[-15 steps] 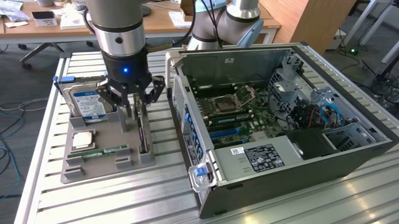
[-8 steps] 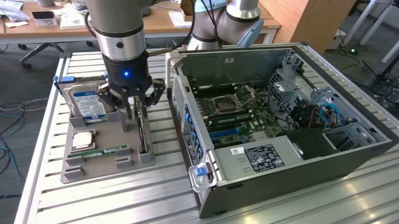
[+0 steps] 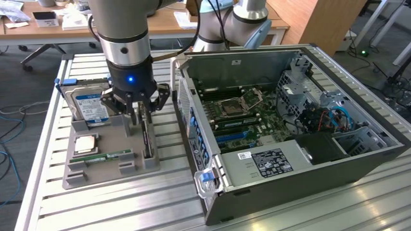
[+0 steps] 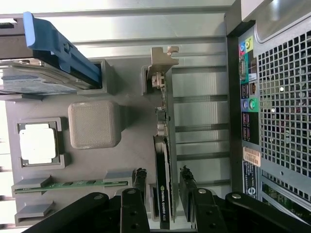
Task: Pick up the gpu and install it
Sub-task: 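Pick up the gpu and move the gpu toward the slot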
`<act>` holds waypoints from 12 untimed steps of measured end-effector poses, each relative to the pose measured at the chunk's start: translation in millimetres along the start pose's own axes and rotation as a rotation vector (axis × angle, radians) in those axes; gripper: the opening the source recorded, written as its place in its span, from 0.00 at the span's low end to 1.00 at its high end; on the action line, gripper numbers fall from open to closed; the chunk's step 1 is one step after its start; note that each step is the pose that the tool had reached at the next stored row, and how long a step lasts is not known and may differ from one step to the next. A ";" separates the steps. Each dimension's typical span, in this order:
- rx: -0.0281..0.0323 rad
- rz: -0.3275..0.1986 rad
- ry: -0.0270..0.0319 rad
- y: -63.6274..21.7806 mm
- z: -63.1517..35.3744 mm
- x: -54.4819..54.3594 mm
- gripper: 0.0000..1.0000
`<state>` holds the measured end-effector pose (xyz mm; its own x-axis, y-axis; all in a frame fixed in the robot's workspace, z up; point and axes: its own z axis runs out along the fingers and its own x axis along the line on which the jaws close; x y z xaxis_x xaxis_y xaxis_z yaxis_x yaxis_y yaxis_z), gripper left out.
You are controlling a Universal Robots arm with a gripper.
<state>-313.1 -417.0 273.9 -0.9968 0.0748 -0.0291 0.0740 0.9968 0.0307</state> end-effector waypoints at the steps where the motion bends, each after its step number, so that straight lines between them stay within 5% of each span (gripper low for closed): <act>1: 0.0000 0.000 0.0000 0.0 0.0 0.0 0.42; 12: -0.0005 -0.011 0.0001 -0.2 7.9 0.3 0.42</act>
<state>-313.1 -417.0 266.0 -0.9975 0.0640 -0.0293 0.0630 0.9975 0.0309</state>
